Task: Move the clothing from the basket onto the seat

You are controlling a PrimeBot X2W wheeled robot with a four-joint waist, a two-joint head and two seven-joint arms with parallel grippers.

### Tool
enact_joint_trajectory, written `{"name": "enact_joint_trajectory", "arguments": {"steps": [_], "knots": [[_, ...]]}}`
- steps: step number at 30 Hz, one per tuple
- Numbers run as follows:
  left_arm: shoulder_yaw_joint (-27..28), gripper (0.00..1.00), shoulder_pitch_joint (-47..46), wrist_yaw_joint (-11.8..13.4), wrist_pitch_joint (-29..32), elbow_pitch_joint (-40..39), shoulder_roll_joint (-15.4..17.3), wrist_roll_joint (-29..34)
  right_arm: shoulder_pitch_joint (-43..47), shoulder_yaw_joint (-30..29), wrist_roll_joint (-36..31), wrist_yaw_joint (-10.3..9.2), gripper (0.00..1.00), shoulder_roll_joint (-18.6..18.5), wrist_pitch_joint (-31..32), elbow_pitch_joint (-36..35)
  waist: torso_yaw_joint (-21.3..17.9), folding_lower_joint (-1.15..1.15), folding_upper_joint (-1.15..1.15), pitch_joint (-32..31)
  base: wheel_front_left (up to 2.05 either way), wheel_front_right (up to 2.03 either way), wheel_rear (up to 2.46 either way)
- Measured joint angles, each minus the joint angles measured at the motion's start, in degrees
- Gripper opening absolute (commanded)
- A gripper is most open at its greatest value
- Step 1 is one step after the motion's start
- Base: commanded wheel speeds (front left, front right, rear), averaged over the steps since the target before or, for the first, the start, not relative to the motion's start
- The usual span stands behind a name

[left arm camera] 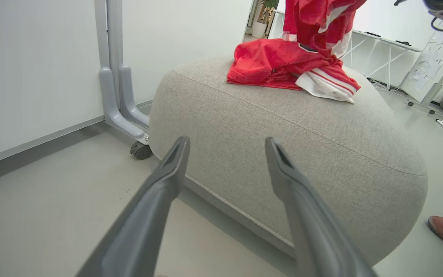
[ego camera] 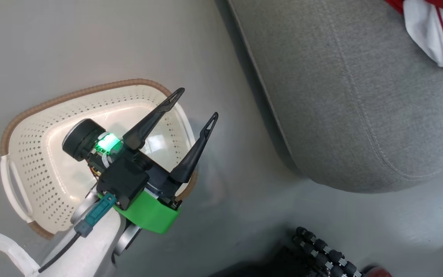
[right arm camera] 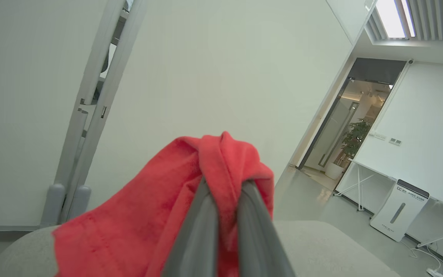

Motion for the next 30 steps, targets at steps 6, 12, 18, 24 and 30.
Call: {"name": "enact_joint_trajectory", "arguments": {"steps": [6, 12, 18, 24, 30], "knots": [[-0.1, 1.0, -0.1, 0.04, -0.11, 1.33, 0.0, -0.43, 2.3, -1.24, -0.2, 0.0, 0.1, 1.48, -0.01, 9.21, 3.09, 0.0, 0.0, 1.8, 0.0, 0.0, 0.0], [-0.49, 1.0, -0.18, 0.1, -0.51, 2.43, -0.33, -0.16, 5.41, -2.44, -1.6, 0.0, 1.0, 3.86, 0.0, 10.42, 3.99, 0.0, 0.0, 1.52, 0.0, 0.0, 0.0], [-0.01, 1.0, -0.13, 1.2, -0.62, 3.98, -1.7, -0.09, 11.93, -0.46, -2.38, 0.0, 1.0, 5.72, 0.0, 7.09, 4.0, 0.0, 0.0, -1.08, 0.0, 0.0, 0.0], [1.92, 1.0, 1.43, 2.64, -0.88, 4.94, -4.1, -0.47, 19.08, 4.98, -2.61, 0.0, 1.0, 7.16, 0.0, 4.07, 4.18, 0.0, 0.0, -5.01, 0.0, 0.0, 0.0], [6.9, 1.0, 5.03, 4.2, -0.97, 5.0, -8.22, -0.56, 24.78, 10.74, -2.46, 0.0, 1.0, 7.87, 0.0, 2.53, 5.4, -0.01, 0.0, -9.75, 0.0, 0.0, 0.0]]}}
